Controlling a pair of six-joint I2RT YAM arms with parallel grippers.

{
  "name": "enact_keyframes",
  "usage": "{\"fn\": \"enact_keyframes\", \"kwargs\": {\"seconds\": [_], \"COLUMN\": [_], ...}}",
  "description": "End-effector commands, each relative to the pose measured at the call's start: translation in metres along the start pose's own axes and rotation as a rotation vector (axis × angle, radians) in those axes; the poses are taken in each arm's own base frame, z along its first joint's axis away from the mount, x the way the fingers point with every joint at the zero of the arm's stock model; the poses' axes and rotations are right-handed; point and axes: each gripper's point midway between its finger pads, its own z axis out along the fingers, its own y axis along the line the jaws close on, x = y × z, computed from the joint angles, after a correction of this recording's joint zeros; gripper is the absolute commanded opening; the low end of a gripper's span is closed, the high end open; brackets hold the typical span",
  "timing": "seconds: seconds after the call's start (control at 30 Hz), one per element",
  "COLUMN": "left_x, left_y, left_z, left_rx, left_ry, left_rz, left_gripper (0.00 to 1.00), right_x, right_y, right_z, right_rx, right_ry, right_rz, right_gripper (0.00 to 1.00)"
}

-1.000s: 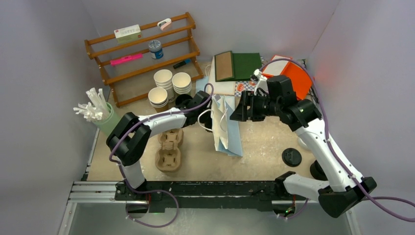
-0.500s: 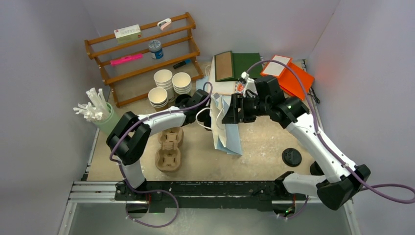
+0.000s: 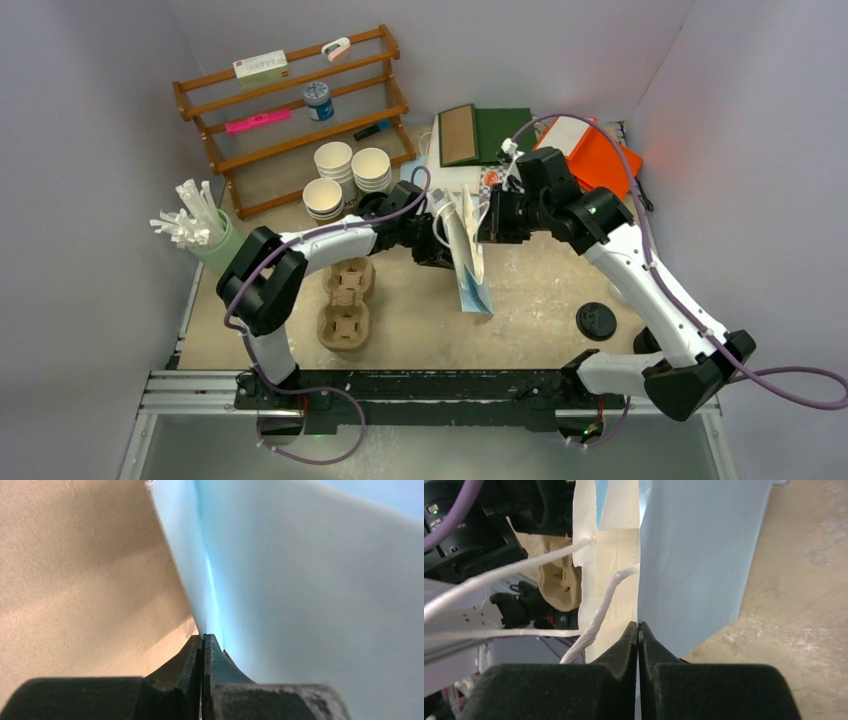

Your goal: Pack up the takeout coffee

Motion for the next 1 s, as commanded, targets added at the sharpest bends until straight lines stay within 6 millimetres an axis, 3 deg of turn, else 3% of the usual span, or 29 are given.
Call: {"fn": "enact_keyframes", "kwargs": {"seconds": [0.0,0.33,0.67,0.97], "left_x": [-0.008,-0.006,-0.003,-0.008], "left_y": [0.003,0.041,0.055,0.062], "left_z": [-0.01,-0.026,-0.033,-0.031], "left_rx": [0.018,-0.015,-0.009,0.067], "left_ry": [-0.019,-0.042,-0.087,-0.148], "left_rz": [0.025,0.013,0.052,0.044], "left_gripper": [0.0,0.0,0.0,0.0], "right_x": [-0.028,-0.054,-0.053,-0.042], "right_y": [-0.011,-0.063,-0.072,-0.099], "right_z": [-0.037,-0.07,-0.061,-0.06], "right_rx": [0.129,0.233,0.208,0.31], "right_ry": [-0.145,-0.205,-0.181,-0.231], "right_rz": [0.024,0.193,0.252,0.349], "right_gripper": [0.0,0.0,0.0,0.0]}}
